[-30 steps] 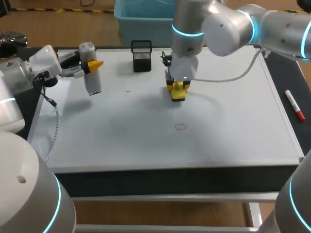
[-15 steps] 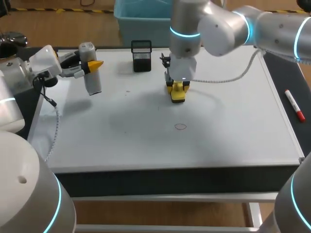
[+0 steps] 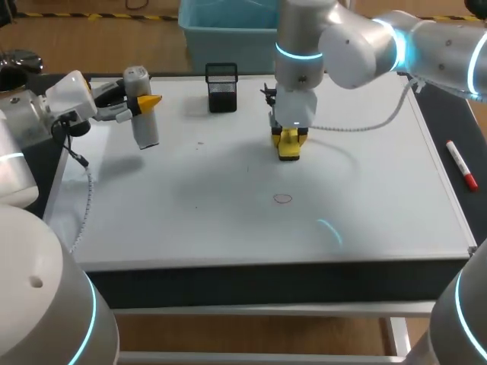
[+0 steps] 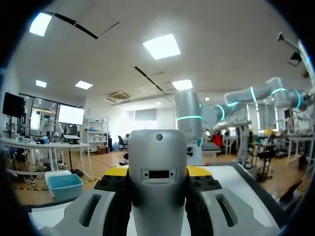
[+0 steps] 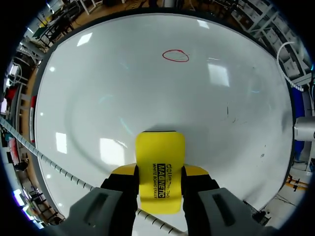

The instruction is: Pick up the inspection probe, press it on each red-marked spot on the whiteboard one by one, put down the probe, pick up the eraser, and wipe off all the red marks.

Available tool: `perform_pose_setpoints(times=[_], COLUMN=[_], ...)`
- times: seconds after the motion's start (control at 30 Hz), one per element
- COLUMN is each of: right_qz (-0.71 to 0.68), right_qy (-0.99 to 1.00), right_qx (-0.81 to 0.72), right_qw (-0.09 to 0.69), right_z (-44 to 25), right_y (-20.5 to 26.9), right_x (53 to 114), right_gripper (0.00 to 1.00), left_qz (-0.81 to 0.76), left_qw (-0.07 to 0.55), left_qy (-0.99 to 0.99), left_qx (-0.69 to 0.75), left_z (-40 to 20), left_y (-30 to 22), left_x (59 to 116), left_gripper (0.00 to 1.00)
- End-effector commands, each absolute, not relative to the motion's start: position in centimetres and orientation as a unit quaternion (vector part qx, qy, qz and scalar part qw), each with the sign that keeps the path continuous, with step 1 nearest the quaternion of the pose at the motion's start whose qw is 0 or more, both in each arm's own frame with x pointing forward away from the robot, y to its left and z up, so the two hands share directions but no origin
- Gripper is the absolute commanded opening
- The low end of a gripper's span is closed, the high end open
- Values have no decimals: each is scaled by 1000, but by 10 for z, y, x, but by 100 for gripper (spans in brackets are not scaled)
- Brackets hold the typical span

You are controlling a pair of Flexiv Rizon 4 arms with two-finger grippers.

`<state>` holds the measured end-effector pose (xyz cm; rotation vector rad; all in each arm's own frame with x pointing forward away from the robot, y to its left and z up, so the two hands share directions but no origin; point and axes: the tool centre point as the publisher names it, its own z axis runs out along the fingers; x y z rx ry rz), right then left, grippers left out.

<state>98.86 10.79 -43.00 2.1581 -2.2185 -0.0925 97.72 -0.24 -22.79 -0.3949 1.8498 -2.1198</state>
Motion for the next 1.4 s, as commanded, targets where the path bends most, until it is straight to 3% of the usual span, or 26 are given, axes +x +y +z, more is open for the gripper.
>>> perform_pose_setpoints(times=[0.03,0.47,0.87,1.4], right_qz=[-30,-24,6,1], right_qy=[-722,-748,-769,-797], right_qx=[691,663,639,603], right_qw=[19,17,-10,15], right_z=[-431,-424,-369,-378], right_y=[87,40,-23,-71], right_x=[989,984,1005,1016], right_gripper=[0,0,0,0], left_qz=[-738,-738,-738,-738], left_qw=[150,150,150,150], left_qy=[643,643,643,643], left_qx=[-137,-137,-137,-137], left_z=[-227,-227,-227,-227], left_y=[-2,-2,-2,-2], left_x=[977,977,977,977], left_gripper=[0,0,0,0])
